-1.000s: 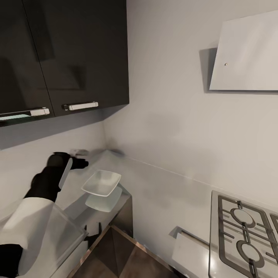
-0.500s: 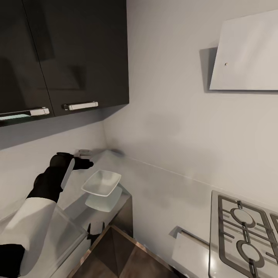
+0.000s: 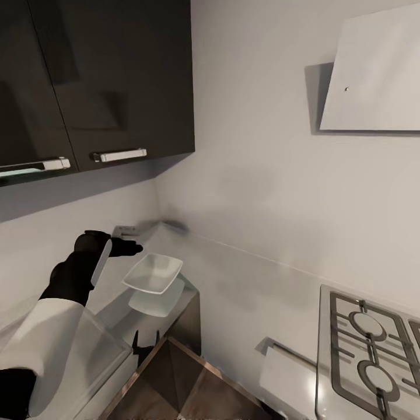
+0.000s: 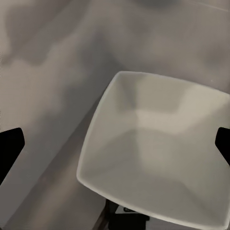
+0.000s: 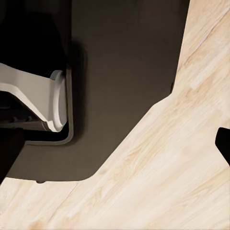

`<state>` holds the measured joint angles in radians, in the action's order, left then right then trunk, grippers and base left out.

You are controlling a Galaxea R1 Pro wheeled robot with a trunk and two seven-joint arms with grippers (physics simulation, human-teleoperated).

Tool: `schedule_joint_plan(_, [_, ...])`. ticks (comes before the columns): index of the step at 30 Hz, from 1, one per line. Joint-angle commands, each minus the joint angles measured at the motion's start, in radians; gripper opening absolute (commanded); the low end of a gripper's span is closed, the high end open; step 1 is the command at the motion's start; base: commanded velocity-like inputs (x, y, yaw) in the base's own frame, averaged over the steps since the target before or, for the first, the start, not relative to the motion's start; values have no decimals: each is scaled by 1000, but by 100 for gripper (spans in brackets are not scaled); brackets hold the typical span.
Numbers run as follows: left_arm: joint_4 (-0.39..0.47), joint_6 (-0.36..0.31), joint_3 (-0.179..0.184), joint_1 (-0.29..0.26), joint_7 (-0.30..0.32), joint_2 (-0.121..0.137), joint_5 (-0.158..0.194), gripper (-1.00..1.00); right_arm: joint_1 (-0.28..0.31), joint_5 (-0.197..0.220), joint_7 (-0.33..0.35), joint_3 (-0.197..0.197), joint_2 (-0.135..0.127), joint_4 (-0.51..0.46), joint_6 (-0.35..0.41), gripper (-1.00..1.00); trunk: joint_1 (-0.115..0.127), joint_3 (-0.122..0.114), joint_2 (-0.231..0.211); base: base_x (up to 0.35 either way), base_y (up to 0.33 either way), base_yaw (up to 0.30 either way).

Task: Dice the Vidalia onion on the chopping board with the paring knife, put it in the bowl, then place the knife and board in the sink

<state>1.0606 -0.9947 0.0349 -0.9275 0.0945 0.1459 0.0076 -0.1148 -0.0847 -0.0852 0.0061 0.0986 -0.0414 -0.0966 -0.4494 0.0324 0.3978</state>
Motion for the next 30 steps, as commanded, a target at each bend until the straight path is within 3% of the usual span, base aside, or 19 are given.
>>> schedule_joint_plan(1, [0, -4, 2, -1, 2, 3, 0, 100, 0, -9, -5, 0, 0, -2, 0, 100, -1, 4, 2, 0, 0, 0])
schedule_joint_plan(30, [-5, -4, 1, -1, 0, 27, -5, 100, 0, -9, -5, 2, 1, -2, 0, 100, -1, 50, 2, 0, 0, 0])
